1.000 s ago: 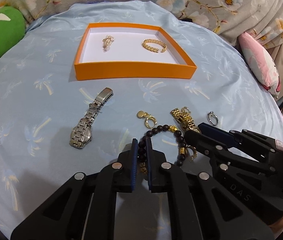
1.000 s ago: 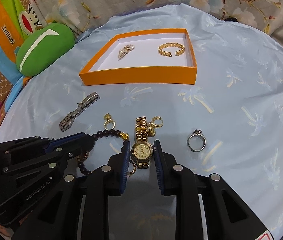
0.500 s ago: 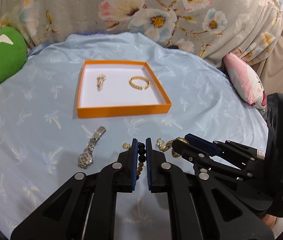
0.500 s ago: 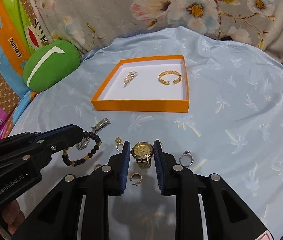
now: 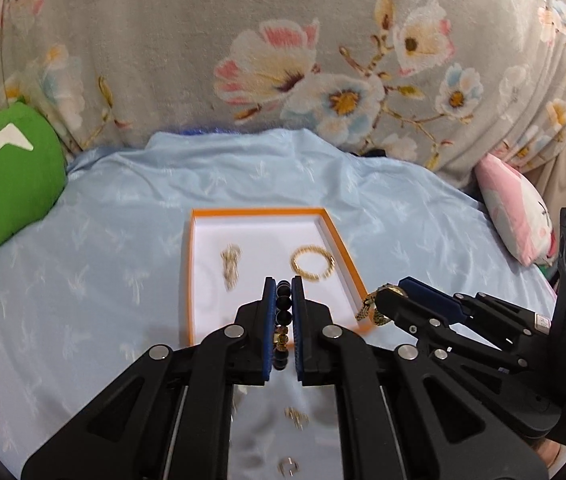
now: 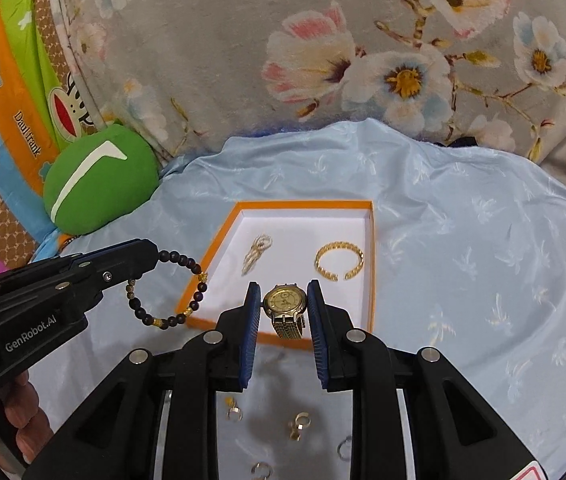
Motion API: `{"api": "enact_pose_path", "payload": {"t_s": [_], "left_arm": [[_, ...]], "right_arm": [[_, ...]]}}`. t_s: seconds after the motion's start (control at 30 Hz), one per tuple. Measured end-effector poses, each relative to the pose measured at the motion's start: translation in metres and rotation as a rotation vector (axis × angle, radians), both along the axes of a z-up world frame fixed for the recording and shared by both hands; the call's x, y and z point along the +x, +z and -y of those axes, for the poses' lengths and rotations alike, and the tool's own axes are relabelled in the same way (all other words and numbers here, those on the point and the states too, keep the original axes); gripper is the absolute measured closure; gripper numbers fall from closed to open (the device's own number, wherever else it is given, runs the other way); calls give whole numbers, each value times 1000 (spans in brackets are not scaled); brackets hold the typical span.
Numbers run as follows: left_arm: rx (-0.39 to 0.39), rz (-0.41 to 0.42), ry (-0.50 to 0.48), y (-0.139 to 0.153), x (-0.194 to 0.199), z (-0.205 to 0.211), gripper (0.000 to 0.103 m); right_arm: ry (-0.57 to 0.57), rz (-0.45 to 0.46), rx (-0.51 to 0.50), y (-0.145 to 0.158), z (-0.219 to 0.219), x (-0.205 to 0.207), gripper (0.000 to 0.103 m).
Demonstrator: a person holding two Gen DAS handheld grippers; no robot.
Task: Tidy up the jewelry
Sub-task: 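Lift and carry the gold watch and bead bracelet into the orange box, then open both tools to release the watch and bead bracelet in the box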
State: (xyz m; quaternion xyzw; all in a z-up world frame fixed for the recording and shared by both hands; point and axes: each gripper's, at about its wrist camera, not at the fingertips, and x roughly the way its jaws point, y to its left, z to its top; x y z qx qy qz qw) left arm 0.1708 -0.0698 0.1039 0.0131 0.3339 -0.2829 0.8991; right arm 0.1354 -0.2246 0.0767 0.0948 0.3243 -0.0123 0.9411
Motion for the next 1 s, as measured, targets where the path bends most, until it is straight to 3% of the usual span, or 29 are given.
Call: {"api": "enact_pose_path", "payload": {"t_s": [0.17,0.3,0.57,0.6,0.67,0.7,0.73,1.0], "left_arm": [[13,4,31,-12,44,16,96],[33,-47,51,-39,70,25,96],[66,-115,69,-87,79,28,95],[67,-124,73,-90,80,27,94],[72,-134,97,-95,82,25,77],[68,-134,109,-96,82,24,61],[59,-127,123,-96,81,21,54],[7,-101,166,-76,64,-11,53]], "right_arm": [[-7,-7,11,-13,10,39,81],[-23,-53,25,-37,17,59,81],[-35,-156,60,-82,25,61,80],[-34,-160,56,-85,24,60,80],[-41,-146,45,-84,22,56,79],[-45,-140,35,-83,21,54,79],[-50,-132,26,-81,20,52,76],[-76,-66,-7,-57,21,16,72]]}}
